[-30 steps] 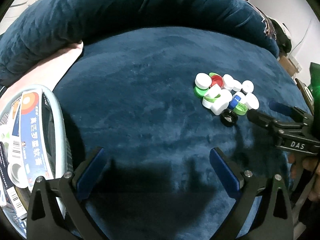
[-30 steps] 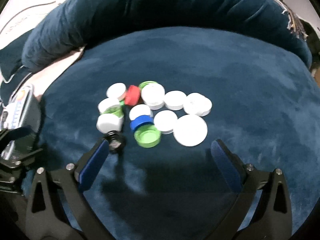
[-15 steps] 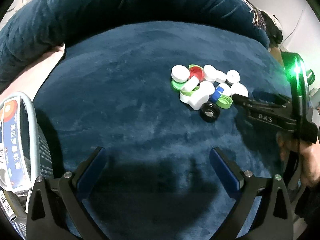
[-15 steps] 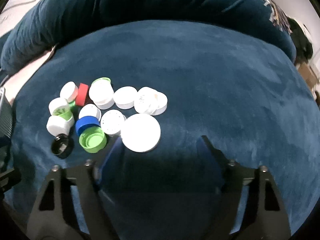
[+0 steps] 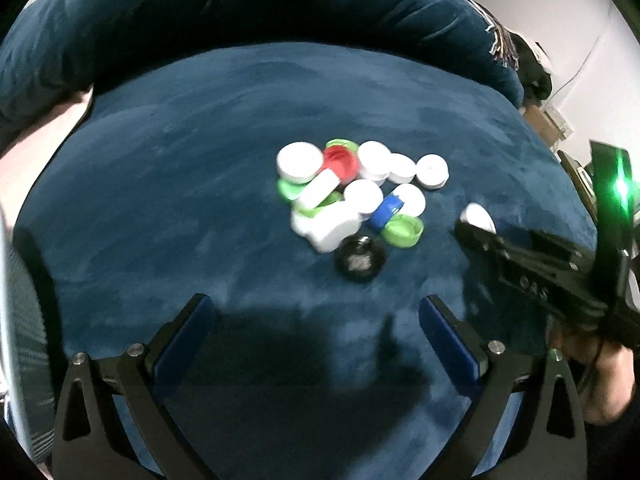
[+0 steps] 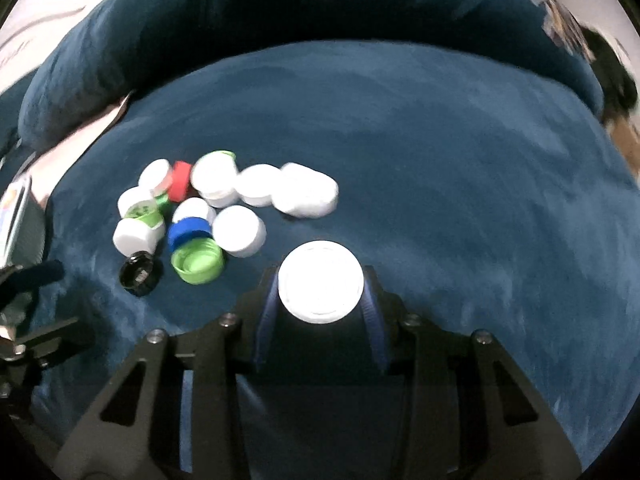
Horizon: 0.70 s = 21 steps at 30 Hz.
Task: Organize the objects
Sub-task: 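Grasp a white cap with the right gripper while the left gripper grasps the black cap, then carry the white and black caps over the basket and open both grippers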
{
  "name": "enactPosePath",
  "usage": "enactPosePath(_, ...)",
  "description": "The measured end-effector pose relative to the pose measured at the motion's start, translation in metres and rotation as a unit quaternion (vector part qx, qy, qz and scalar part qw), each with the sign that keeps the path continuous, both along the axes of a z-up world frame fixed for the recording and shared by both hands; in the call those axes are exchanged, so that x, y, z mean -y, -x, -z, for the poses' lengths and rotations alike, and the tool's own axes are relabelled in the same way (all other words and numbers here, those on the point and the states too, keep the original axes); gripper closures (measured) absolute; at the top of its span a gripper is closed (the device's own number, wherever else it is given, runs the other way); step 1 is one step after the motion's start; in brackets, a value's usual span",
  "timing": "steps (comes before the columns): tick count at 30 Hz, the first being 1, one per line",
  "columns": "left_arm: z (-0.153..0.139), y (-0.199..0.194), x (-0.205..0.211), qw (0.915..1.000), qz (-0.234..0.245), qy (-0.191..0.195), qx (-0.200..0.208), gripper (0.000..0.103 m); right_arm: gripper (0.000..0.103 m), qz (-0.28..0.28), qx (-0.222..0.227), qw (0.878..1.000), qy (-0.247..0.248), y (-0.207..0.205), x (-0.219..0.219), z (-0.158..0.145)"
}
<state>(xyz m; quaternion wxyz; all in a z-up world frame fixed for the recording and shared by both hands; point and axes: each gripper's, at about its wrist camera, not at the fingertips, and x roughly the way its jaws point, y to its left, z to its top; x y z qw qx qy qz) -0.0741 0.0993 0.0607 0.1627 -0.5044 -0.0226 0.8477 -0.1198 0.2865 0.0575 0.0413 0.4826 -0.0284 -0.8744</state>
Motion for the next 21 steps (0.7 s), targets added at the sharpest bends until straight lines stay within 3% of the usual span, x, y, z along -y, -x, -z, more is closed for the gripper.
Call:
enactPosePath(3,0.009,0.009,-0.014,1.0000,-0.002,-0.001,-0.001,0.004,0.062,0.016,0.005,1.000,0.006,-0.008,-0.013,0.000)
enactPosePath(6,0.018,0.016,-0.021,1.0000,-0.005,-0.002,0.001,0.019,0.062,0.019,0.004,1.000,0.009,-0.014,-0.017,-0.003)
enactPosePath(7,0.018,0.016,-0.021,1.0000,-0.007,0.000,-0.004,0.029,0.062,0.019,0.004,1.000,0.010,-0.016,-0.018,-0.004)
enactPosePath(8,0.017,0.017,-0.019,0.9999,-0.007,-0.004,-0.008,0.056,0.062,0.019,0.004,1.000,0.011,-0.015,-0.018,-0.004)
enactPosePath(9,0.016,0.016,-0.017,0.9999,-0.005,-0.008,-0.009,0.072,0.062,0.019,0.004,1.000,0.011,-0.015,-0.017,-0.005)
enactPosePath(21,-0.004,-0.005,0.030,0.9992,-0.035,-0.016,-0.013,0.073,0.062,0.002,-0.009,1.000,0.006,-0.015,-0.001,-0.014)
